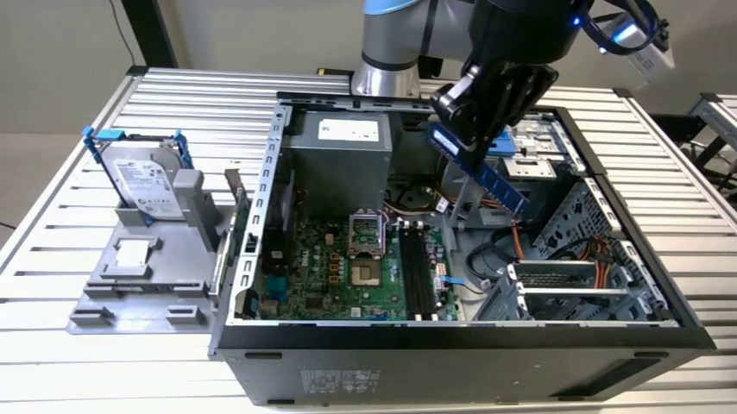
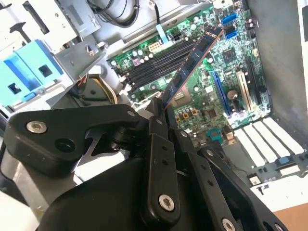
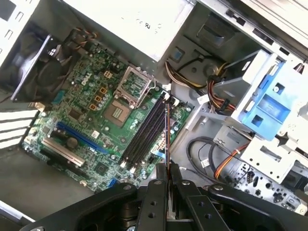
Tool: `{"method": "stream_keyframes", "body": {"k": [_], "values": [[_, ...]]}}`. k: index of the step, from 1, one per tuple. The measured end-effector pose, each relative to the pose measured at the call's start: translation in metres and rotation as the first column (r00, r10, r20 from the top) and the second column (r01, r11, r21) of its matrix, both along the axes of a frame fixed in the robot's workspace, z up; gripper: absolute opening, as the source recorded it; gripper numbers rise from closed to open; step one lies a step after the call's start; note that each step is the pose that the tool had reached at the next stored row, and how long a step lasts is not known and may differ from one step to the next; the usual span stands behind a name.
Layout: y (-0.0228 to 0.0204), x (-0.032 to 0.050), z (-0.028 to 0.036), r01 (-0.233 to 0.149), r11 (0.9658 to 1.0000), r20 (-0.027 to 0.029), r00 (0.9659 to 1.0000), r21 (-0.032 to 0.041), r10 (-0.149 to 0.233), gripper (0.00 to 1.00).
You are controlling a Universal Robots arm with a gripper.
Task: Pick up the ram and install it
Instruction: 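Insert the ram into the slot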
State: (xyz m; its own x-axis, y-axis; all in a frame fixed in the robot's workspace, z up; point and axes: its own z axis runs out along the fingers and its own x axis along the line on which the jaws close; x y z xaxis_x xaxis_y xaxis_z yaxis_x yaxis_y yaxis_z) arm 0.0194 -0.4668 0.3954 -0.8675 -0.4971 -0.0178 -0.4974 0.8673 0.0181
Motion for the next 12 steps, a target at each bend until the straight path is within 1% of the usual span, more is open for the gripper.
{"method": "stream_keyframes", "body": {"k": [3, 6, 9, 12], "values": [[0.0, 0.0, 0.0, 0.036, 0.9994, 0.0, 0.9994, -0.0007, -0.036, 0.0], [0.0, 0.0, 0.0, 0.07, 0.9976, 0.0, 0.9976, -0.0012, -0.07, 0.0], [0.0, 0.0001, 0.0, 0.104, 0.9945, 0.0001, 0.9945, -0.0017, -0.104, 0.0], [0.0, 0.0001, 0.0, 0.141, 0.9901, 0.0001, 0.9901, -0.0019, -0.141, 0.0]]}}
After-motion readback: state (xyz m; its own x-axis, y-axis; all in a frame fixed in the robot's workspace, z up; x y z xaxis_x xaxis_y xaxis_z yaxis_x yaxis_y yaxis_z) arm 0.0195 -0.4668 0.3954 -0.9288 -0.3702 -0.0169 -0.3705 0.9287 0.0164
